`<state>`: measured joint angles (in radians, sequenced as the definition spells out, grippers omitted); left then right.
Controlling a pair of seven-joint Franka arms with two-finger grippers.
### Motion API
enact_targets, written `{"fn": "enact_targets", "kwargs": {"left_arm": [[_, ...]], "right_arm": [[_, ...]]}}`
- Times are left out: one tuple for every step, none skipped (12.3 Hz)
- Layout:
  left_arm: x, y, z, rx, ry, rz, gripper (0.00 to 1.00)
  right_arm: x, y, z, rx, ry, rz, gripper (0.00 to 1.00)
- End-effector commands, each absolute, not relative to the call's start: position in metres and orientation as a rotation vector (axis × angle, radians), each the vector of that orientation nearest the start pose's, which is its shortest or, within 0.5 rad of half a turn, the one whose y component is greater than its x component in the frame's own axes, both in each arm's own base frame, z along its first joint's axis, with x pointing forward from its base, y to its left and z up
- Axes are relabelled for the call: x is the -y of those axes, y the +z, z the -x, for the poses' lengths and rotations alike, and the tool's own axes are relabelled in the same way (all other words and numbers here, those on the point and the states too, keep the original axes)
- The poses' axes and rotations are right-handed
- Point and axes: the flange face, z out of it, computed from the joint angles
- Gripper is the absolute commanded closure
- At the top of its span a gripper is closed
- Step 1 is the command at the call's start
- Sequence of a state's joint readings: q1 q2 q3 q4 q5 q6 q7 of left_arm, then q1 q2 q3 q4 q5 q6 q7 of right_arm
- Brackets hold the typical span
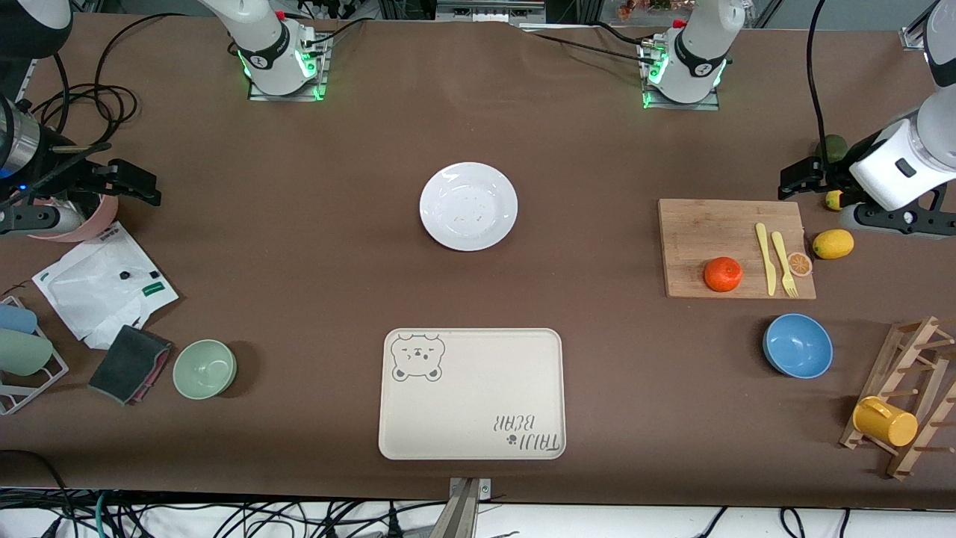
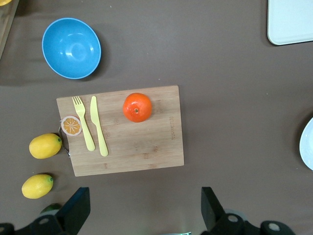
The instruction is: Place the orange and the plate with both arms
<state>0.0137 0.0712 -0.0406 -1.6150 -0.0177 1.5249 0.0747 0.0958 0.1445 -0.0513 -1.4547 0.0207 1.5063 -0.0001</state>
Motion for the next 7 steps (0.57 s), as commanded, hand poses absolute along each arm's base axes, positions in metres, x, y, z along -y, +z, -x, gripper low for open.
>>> {"fn": "enact_targets", "kwargs": {"left_arm": [[0.0157,0.5661,-0.5674,-0.163,0.257,3.181,0.00],[0.0149,0.5662,-0.5676,-0.163,0.254,3.182,0.00],[0.0147,0.5660,-0.5675,-0.163,0.257,3.180,0.00],[0.0155,0.5660,-0.5674,-0.165,0.257,3.180,0.00],[0.0147,0.5661,-0.5677,-0.163,0.254,3.180,0.00],[0.0147,0.5653,-0.5674,-0.162,0.259,3.180,0.00],[0.0139,0.5653,-0.5674,-0.160,0.259,3.180,0.00]], "right_arm": [[-0.0310,0.5909,-0.5834,0.058,0.149,3.109,0.00],[-0.0293,0.5902,-0.5842,0.056,0.146,3.109,0.00],[-0.0298,0.5892,-0.5844,0.056,0.151,3.105,0.00],[-0.0285,0.5894,-0.5846,0.051,0.149,3.102,0.00],[-0.0246,0.5885,-0.5852,0.039,0.151,3.101,0.00],[-0.0230,0.5885,-0.5853,0.037,0.150,3.100,0.00],[-0.0238,0.5886,-0.5854,0.039,0.148,3.100,0.00]]}}
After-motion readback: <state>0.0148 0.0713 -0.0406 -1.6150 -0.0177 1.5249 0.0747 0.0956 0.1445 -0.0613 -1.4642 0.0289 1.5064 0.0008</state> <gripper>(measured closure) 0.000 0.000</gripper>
